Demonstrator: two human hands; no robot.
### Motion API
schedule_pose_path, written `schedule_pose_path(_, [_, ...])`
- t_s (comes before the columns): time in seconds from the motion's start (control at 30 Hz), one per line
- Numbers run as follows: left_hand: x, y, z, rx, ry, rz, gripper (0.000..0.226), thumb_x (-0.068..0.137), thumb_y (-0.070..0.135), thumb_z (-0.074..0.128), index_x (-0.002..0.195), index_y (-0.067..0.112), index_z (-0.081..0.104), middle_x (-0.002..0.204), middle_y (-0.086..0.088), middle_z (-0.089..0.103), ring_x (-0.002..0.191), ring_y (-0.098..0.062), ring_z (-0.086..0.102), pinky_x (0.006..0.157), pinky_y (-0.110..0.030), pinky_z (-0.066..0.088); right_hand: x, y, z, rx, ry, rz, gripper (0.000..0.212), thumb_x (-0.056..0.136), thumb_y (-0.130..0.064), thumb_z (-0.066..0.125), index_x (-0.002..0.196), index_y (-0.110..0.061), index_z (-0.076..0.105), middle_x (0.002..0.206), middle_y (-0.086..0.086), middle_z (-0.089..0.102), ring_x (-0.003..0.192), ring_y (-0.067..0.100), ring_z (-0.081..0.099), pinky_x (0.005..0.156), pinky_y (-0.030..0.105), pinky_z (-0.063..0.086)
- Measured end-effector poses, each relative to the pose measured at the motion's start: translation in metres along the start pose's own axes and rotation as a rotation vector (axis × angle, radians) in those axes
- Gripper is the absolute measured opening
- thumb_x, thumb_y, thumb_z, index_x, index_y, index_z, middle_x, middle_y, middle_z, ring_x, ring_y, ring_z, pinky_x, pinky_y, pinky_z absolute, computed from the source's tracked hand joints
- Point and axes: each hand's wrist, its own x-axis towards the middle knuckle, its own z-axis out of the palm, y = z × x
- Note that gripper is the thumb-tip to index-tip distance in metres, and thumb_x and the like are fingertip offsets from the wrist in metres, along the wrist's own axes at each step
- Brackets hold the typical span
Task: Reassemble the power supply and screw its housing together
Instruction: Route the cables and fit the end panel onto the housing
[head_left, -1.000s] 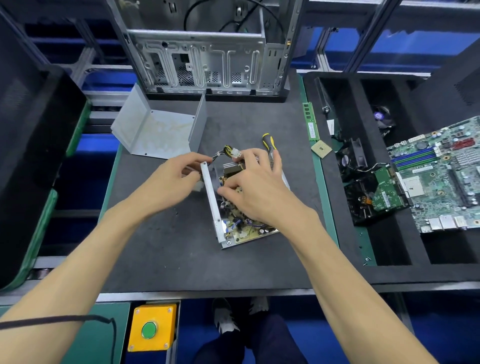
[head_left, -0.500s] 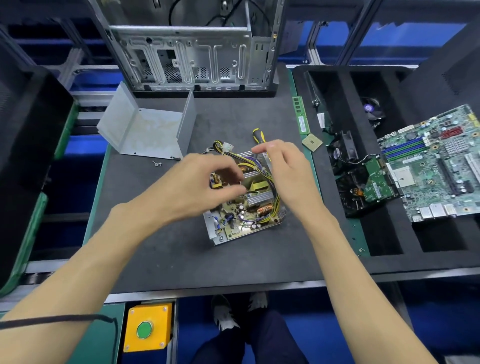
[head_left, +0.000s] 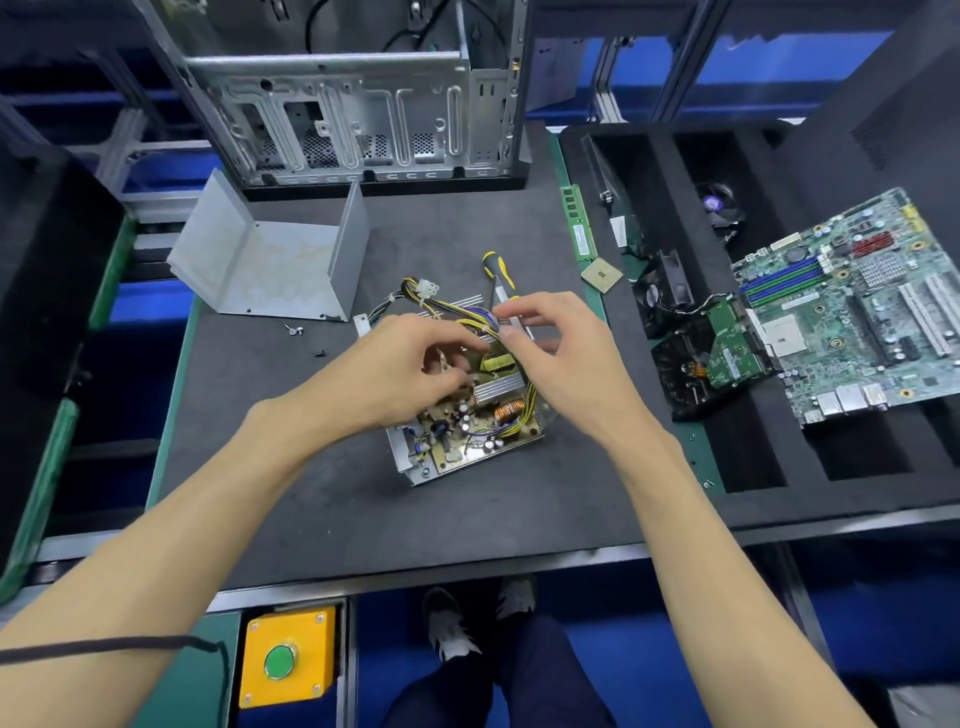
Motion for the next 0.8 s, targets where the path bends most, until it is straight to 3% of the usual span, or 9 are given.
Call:
schedule_pose_path(0.1, [0.001,0.001,-0.002,-0.010,0.019,-0.026,0.032,0.094,0.008,0.060,0.115,0.027,0.076,0.090,0.003,0.069,0.070,-0.011,0.057,0.062,-0.013,0.040,-0.001,0.005,0.000,0.043,-0.021,0.050,0.026,0.096,-0.017,0.068,0.122,-0.023,0.066,0.119,-0.004,0.065,0.107,0.005,0.064,0.090,0.023,0.055])
schedule_pose_path(0.23, [-0.001,0.003,-0.003,-0.165,0.016,-0.070,0.030,0.096,0.008,0.055,0.102,0.027,0.078,0.066,0.026,0.063,0.056,0.002,0.049,0.055,-0.009,0.037,0.000,0.012,0.000,0.161,-0.002,0.098,0.031,0.094,-0.018,0.071,0.125,-0.022,0.065,0.110,-0.011,0.068,0.103,0.003,0.066,0.087,0.016,0.051])
schedule_pose_path(0.33, [-0.001,0.002,-0.003,-0.325,0.034,-0.077,0.010,0.093,0.017,0.070,0.090,0.022,0.079,0.063,0.014,0.055,0.058,0.000,0.045,0.056,-0.007,0.036,-0.002,0.022,0.004,0.324,0.017,0.172,0.031,0.094,-0.022,0.072,0.125,-0.019,0.067,0.113,-0.007,0.072,0.106,0.003,0.067,0.090,0.018,0.051])
schedule_pose_path(0.47, [-0.002,0.001,-0.004,-0.422,-0.009,-0.091,0.010,0.092,0.016,0.073,0.085,0.021,0.078,0.068,0.007,0.060,0.059,-0.003,0.050,0.058,-0.011,0.043,-0.008,0.036,0.012,0.525,0.028,0.252,0.024,0.093,-0.030,0.073,0.117,-0.023,0.072,0.111,-0.012,0.076,0.107,-0.001,0.068,0.085,0.010,0.049])
schedule_pose_path(0.57, [-0.002,0.002,-0.005,-0.469,-0.057,-0.104,0.012,0.094,0.013,0.070,0.086,0.018,0.076,0.066,0.007,0.066,0.059,-0.006,0.057,0.058,-0.014,0.046,-0.010,0.043,0.018,0.553,0.051,0.267,0.030,0.091,-0.040,0.069,0.115,-0.023,0.074,0.113,-0.011,0.075,0.111,0.002,0.067,0.091,0.015,0.048])
schedule_pose_path(0.67, [0.000,0.007,-0.007,-0.504,-0.044,-0.120,0.015,0.089,0.006,0.073,0.081,0.017,0.078,0.069,0.000,0.071,0.060,-0.007,0.059,0.057,-0.015,0.046,-0.013,0.052,0.021,0.559,0.062,0.251,0.032,0.095,-0.041,0.060,0.116,-0.021,0.074,0.116,-0.004,0.075,0.116,0.012,0.067,0.102,0.032,0.049])
schedule_pose_path(0.8, [0.005,0.016,-0.003,-0.254,0.034,-0.113,0.013,0.084,0.008,0.078,0.080,0.020,0.080,0.074,0.003,0.076,0.063,0.000,0.063,0.061,-0.010,0.048,-0.020,0.061,0.026,0.582,0.082,0.222,0.030,0.103,-0.031,0.047,0.112,-0.022,0.074,0.112,-0.003,0.076,0.107,0.013,0.070,0.086,0.022,0.051])
